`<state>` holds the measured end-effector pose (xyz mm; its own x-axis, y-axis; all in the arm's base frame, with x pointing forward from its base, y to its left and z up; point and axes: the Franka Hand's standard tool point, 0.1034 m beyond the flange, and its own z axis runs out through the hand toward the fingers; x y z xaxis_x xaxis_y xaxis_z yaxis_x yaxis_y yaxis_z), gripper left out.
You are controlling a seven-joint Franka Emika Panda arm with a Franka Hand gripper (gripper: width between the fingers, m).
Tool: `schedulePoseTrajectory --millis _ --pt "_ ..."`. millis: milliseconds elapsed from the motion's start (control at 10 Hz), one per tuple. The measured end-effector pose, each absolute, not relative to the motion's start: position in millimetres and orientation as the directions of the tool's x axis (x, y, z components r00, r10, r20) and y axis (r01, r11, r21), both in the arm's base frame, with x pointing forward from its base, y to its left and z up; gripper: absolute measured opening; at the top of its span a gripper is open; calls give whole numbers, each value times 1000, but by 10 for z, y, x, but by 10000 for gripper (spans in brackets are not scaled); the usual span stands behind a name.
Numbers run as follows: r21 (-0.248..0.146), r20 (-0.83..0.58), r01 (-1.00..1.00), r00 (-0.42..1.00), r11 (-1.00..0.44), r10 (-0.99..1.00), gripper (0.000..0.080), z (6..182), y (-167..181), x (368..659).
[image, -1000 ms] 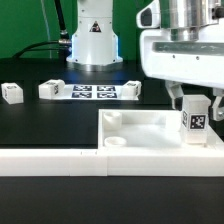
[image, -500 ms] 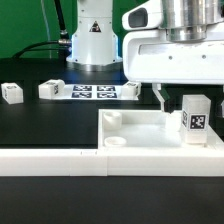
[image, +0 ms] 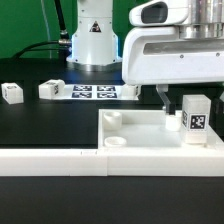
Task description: Assemble square table
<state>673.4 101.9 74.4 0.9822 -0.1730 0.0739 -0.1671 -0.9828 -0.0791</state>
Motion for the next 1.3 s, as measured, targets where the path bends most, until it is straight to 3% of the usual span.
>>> schedulePoseTrajectory --millis 100,200,400,600,800,1000,1200,1300 --pt "-87 67 -245 966 -966 -251 403 743 1023 6733" --pt "-91 61 -302 949 -949 -308 287 743 1023 6733" --pt "-100 45 -467 880 -879 -472 287 738 1027 6732" --pt "-120 6 -689 719 -714 -695 287 738 1009 6743" --pt "-131 -93 -887 456 -443 -885 287 738 968 6754" --pt "-94 -195 -995 -6 25 -981 290 724 999 6764" --pt "-61 -210 -982 -160 177 -964 290 729 1018 6769" --pt "-65 -208 -986 -137 154 -968 300 724 1017 6765"
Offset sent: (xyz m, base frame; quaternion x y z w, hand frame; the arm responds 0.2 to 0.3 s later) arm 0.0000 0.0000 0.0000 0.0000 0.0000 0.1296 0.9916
